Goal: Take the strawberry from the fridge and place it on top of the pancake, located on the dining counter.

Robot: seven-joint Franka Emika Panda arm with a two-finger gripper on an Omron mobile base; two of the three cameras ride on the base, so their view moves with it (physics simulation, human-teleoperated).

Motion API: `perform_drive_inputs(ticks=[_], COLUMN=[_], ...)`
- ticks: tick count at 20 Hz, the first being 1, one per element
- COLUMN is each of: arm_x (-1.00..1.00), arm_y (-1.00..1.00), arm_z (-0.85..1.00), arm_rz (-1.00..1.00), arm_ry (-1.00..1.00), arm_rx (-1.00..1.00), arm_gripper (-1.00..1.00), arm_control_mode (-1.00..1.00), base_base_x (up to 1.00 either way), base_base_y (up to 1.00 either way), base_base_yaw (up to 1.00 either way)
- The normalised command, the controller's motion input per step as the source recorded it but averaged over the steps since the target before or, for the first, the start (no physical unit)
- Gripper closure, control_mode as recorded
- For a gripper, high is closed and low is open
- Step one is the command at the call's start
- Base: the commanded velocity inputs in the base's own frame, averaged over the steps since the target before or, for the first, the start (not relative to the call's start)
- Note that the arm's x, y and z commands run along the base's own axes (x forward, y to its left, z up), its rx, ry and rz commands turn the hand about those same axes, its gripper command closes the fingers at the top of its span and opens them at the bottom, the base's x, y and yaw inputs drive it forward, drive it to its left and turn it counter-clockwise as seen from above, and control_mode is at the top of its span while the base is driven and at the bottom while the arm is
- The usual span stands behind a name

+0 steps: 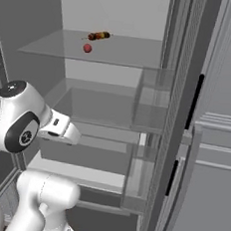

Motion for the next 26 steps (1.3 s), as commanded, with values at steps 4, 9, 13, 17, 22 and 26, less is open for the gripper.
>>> perform_drive_inputs(ticks=[4, 9, 13, 17, 22, 26], arm_x=[0.0, 0.0, 0.0, 0.0, 0.0, 0.16], arm_y=[0.0, 0.0, 0.0, 0.0, 0.0, 0.0], arm_z=[0.0, 0.0, 0.0, 0.0, 0.0, 0.0], arm_rz=[0.0, 0.0, 0.0, 0.0, 0.0, 0.0], arm_ry=[0.0, 0.0, 0.0, 0.0, 0.0, 0.0], arm_rx=[0.0, 0.0, 0.0, 0.0, 0.0, 0.0], arm_gripper=[-1.0, -1.0, -1.0, -1.0, -1.0, -1.0], arm_control_mode=[1.0, 1.0, 1.0, 1.0, 1.0, -1.0], base_base_x=[0.58, 0.52, 0.46, 0.5, 0.36, 0.05], base_base_y=[0.0, 0.0, 0.0, 0.0, 0.0, 0.0], base_base_yaw=[0.0, 0.0, 0.0, 0.0, 0.0, 0.01])
